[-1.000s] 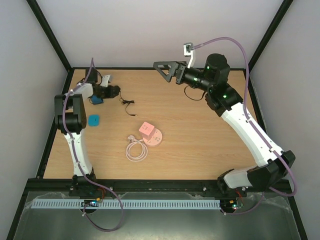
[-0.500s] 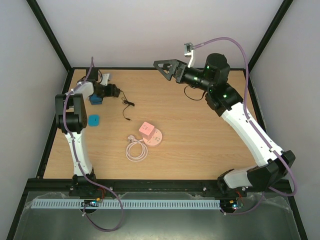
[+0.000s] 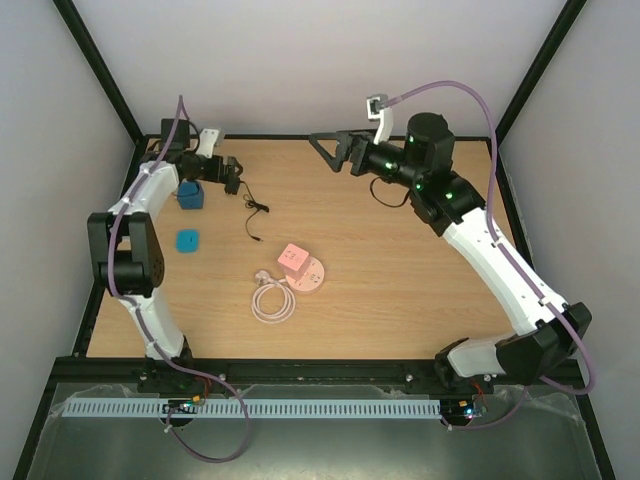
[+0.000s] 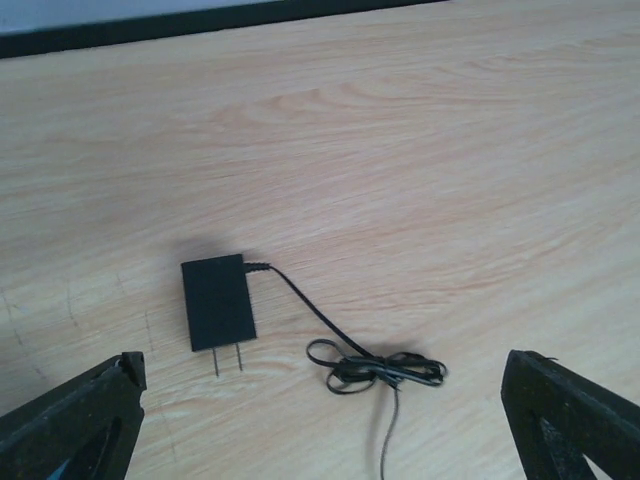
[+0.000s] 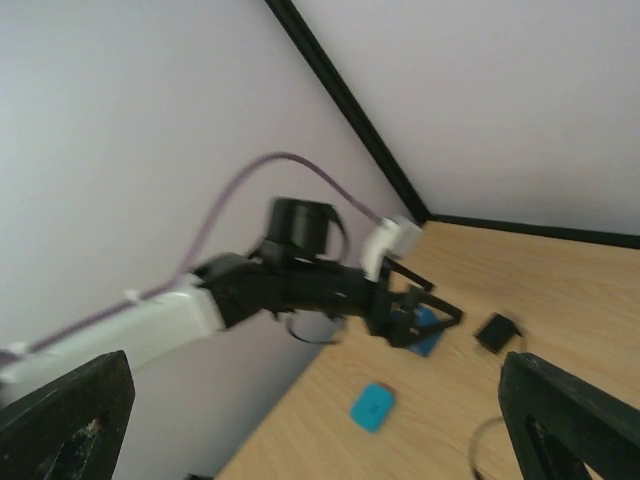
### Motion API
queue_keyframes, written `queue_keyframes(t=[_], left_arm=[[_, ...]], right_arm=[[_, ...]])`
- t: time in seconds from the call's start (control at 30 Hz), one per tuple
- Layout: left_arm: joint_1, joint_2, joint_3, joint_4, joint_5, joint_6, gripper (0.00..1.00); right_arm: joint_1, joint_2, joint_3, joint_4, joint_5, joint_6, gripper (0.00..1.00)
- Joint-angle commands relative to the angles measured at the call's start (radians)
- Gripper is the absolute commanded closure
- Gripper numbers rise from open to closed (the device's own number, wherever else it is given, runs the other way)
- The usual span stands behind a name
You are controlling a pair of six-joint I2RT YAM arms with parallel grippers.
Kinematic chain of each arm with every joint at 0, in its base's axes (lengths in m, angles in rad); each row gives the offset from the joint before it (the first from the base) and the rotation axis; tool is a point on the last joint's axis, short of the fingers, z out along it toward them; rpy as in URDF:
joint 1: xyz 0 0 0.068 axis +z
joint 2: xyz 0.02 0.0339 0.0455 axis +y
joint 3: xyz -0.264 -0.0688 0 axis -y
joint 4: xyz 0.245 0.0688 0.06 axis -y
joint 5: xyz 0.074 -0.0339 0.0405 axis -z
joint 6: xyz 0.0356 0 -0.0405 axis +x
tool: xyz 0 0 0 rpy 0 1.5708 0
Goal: Pull the plug off the socket
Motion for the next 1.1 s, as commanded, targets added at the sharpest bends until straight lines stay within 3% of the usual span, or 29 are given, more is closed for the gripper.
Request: queue_keyframes(t=[0.0, 0.37, 0.5, 0.63, 0.8, 1.07], left_arm=[[-0.028, -0.114, -0.067, -0.054, -0.027, 0.116, 0.00], [-0.121, -0.421, -0.279, -0.133, 0.014, 0.498, 0.00], [-0.197, -0.435, -0.275, -0.369, 0.104, 0.781, 0.00], [-0.277, -0.468, -0.331, -0.408, 0.124, 0.933, 0.00], [-0.360, -0.456, -0.349, -0.421, 0.163, 1.040, 0.00], [-0.454, -0.378, -0.347, -0.389, 0.153, 1.141, 0.00]], right_arm=[[-0.004, -0.054, -0.074, -0.066, 0.081, -0.215, 0.02], [-0.004, -0.116, -0.289, -0.220, 0.093, -0.512, 0.02], [-0.004, -0.147, -0.409, -0.184, 0.117, -0.515, 0.02], [-0.004, -0.189, -0.481, -0.180, 0.048, -0.585, 0.02], [-0.005, -0.193, -0.510, -0.213, -0.076, -0.643, 0.02], [-0.006, -0.170, -0.554, -0.173, -0.060, -0.608, 0.02]])
